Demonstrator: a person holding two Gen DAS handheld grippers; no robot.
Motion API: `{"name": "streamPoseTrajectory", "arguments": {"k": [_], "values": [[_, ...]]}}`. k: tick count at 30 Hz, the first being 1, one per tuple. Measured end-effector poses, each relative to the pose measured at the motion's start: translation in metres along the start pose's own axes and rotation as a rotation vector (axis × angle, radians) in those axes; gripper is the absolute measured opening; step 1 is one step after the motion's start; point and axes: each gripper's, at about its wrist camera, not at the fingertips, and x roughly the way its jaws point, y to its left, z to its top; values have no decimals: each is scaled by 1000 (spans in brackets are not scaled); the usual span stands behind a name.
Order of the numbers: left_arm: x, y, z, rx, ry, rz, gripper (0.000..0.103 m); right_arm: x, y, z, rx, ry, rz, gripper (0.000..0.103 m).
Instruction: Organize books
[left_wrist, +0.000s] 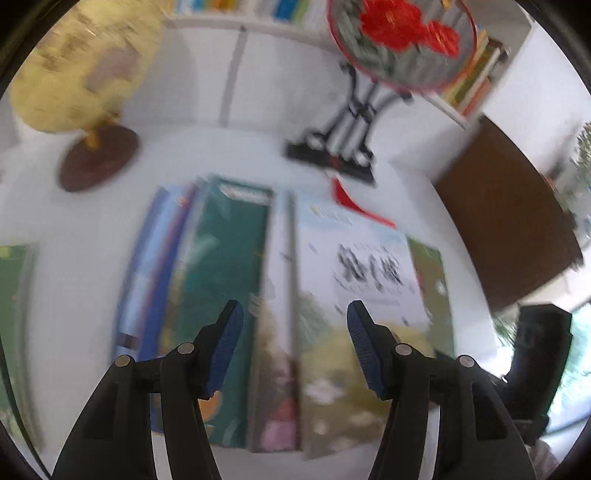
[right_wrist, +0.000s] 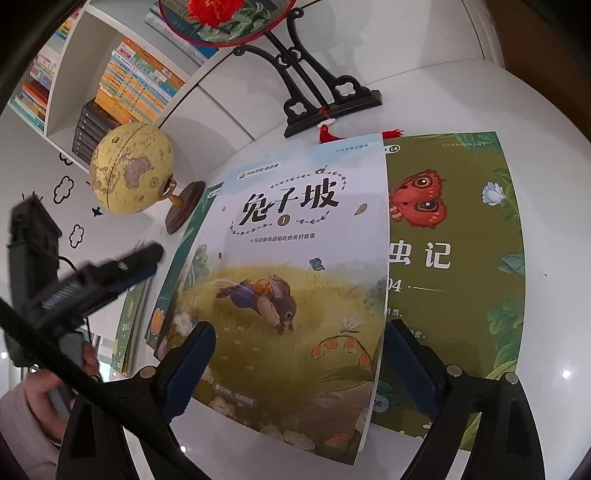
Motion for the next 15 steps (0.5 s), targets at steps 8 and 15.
{"name": "streamPoseTrajectory", "arguments": {"k": [8, 15], "values": [[14, -2, -7, -3, 58, -12, 56, -1, -3, -1, 10, -8, 14, 92], [18, -10, -7, 15, 88, -90, 57, -1, -4, -2, 8, -14, 21, 93]]}}
